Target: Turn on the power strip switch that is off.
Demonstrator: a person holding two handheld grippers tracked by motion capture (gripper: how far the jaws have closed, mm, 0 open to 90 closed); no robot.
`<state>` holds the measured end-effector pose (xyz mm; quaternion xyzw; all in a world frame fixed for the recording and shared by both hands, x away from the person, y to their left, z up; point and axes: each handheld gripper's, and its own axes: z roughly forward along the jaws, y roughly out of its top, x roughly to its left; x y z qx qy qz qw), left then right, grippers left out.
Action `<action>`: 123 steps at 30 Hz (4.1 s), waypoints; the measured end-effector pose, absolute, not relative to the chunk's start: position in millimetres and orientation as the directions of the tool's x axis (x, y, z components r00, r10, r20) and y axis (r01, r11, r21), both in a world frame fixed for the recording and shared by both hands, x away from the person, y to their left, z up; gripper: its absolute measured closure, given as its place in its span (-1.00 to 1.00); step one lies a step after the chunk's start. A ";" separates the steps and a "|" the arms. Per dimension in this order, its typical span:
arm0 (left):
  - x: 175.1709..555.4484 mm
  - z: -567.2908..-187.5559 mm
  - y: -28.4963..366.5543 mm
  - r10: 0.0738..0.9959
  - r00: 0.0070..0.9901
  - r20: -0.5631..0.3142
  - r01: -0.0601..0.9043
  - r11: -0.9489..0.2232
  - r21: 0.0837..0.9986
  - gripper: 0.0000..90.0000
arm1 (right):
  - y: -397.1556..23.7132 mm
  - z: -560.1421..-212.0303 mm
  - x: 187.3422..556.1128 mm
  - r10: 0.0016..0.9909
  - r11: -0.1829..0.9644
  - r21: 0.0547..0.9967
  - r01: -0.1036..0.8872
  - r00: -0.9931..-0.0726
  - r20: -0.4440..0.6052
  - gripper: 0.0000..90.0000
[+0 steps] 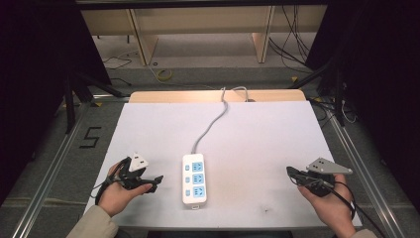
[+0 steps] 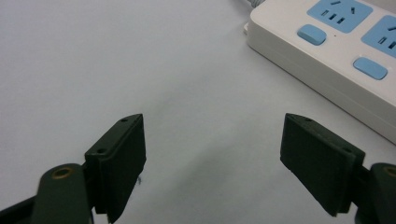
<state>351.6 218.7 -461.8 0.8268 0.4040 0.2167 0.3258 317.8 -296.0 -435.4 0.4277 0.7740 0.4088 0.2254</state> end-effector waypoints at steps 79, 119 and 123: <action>352.9 -461.5 216.3 0.807 0.580 0.113 0.524 -0.475 0.707 -0.47 | -223.9 -415.5 334.0 0.731 0.322 0.845 0.427 -0.679 0.065 1.00; 350.9 -460.6 215.3 0.802 0.587 0.108 0.515 -0.473 0.715 -0.46 | -178.2 -415.0 353.8 0.675 0.371 0.829 0.419 -0.735 0.069 1.00; 350.8 -460.9 215.3 0.802 0.588 0.107 0.516 -0.474 0.713 -0.46 | -171.4 -414.9 355.3 0.666 0.380 0.826 0.416 -0.743 0.069 1.00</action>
